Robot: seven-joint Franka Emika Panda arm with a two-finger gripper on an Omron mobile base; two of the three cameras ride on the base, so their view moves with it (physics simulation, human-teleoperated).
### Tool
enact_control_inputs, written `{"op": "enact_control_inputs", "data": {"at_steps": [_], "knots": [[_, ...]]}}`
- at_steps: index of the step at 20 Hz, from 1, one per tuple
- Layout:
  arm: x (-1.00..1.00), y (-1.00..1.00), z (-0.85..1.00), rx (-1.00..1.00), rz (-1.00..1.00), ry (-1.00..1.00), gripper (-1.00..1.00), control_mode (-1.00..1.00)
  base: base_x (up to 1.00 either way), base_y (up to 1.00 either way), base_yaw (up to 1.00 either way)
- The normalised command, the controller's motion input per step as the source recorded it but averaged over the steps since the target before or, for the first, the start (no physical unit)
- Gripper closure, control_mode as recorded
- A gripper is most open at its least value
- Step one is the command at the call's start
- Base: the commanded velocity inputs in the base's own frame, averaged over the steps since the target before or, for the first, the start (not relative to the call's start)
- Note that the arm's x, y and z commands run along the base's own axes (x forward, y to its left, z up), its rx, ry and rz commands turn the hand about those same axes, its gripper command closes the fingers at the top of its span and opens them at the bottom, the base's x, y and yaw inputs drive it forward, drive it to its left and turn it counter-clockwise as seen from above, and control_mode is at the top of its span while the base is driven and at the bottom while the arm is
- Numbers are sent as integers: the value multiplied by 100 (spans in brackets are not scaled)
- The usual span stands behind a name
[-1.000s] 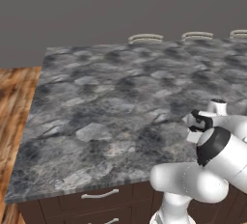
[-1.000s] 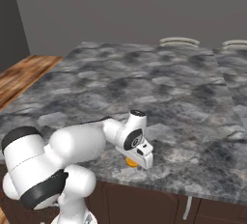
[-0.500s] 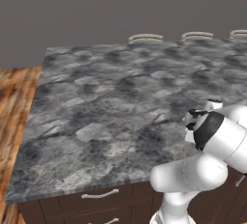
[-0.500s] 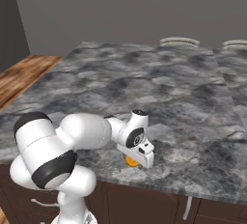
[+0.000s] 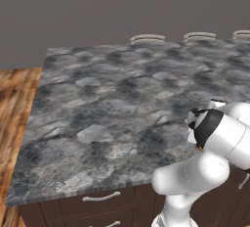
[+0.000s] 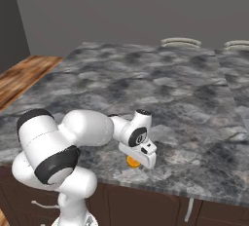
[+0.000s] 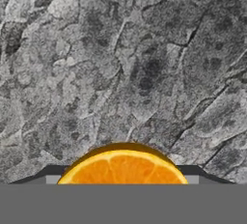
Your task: Place the orange in the correct fridge rack based on whether it is a fruit or vegetable. Finally, close the fridge door.
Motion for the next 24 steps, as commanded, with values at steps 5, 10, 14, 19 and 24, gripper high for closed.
{"op": "enact_control_inputs", "data": {"at_steps": [5, 10, 14, 19, 24], "knots": [[-16, 26, 39, 0, 0, -14, 100, -100, 0, 0, 0], [-27, 46, 88, 0, 0, -18, 100, -100, 0, 0, 0], [-7, 75, 91, -4, 0, -11, 100, -100, 0, 0, 0], [-4, 81, 71, -5, 2, -1, 100, -100, 0, 0, 0], [-5, 90, 68, -2, 12, 0, 100, -100, 0, 0, 0]]}}
